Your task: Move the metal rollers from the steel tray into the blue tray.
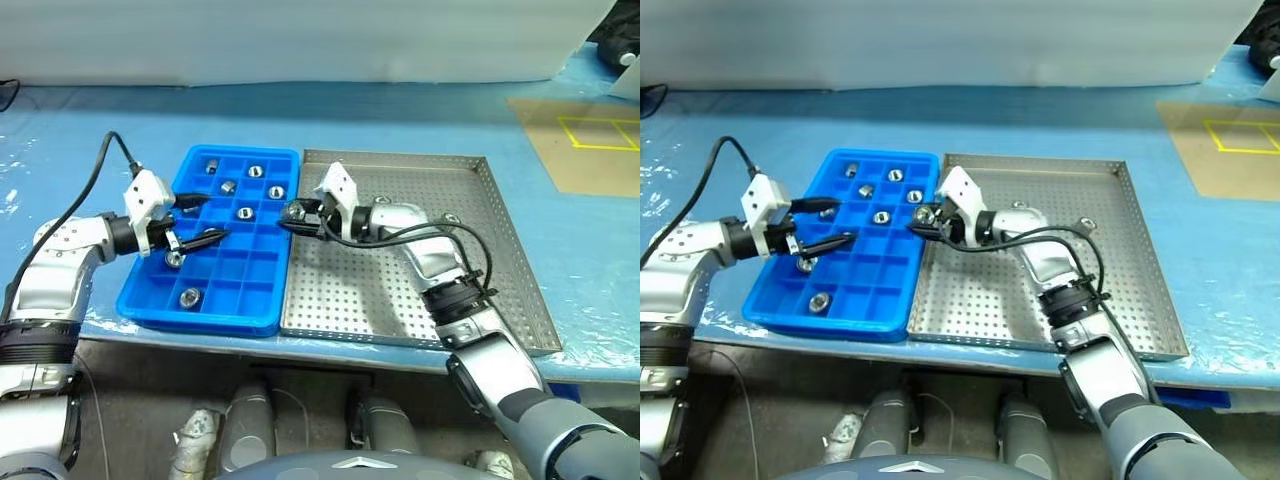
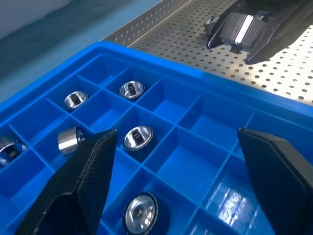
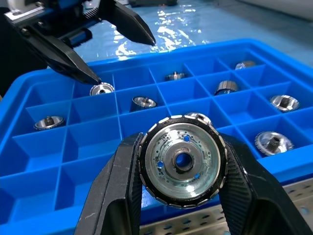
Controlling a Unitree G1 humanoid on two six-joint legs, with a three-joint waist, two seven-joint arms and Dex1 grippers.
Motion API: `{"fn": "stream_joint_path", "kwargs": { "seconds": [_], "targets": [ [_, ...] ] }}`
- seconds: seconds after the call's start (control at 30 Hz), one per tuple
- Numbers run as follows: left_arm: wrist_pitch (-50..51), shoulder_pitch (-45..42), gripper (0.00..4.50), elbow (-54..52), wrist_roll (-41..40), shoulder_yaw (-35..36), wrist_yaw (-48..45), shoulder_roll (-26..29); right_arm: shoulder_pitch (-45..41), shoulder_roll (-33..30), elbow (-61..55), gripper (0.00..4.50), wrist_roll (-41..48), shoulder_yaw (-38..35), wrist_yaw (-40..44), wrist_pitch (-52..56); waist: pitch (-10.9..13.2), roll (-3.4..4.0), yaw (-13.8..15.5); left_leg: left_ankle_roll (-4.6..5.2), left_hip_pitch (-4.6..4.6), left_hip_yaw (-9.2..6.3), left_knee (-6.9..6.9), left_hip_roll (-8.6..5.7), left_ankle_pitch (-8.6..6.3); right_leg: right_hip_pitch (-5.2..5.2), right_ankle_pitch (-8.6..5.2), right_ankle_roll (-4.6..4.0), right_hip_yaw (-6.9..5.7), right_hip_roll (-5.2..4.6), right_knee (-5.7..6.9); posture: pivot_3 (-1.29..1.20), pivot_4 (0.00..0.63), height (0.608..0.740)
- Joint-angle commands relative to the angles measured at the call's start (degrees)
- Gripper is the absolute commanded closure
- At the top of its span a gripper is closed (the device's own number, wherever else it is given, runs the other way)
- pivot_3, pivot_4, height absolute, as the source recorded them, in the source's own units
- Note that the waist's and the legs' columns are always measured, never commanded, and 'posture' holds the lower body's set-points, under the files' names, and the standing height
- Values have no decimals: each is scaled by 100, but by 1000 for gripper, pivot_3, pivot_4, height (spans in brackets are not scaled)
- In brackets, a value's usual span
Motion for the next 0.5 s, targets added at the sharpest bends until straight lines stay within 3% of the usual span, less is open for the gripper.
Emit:
{"fn": "stream_joint_path", "kwargs": {
  "seconds": [0.03, 0.5],
  "targets": [
    [113, 122, 352, -460, -133, 284, 148, 139, -191, 152, 205, 2835, -72, 57, 137, -388, 0, 0, 23, -2, -2, 0, -2, 0, 1, 0, 0, 0, -4, 0, 0, 62, 150, 740],
    [343, 286, 352, -811, -206, 249, 419, 38, -340, 842, 697, 2835, -355, 175, -28, -704, 0, -1, 31, -19, 7, -5, -16, 3, 12, -2, -3, -5, -6, 3, 6, 71, 150, 740]
  ]
}}
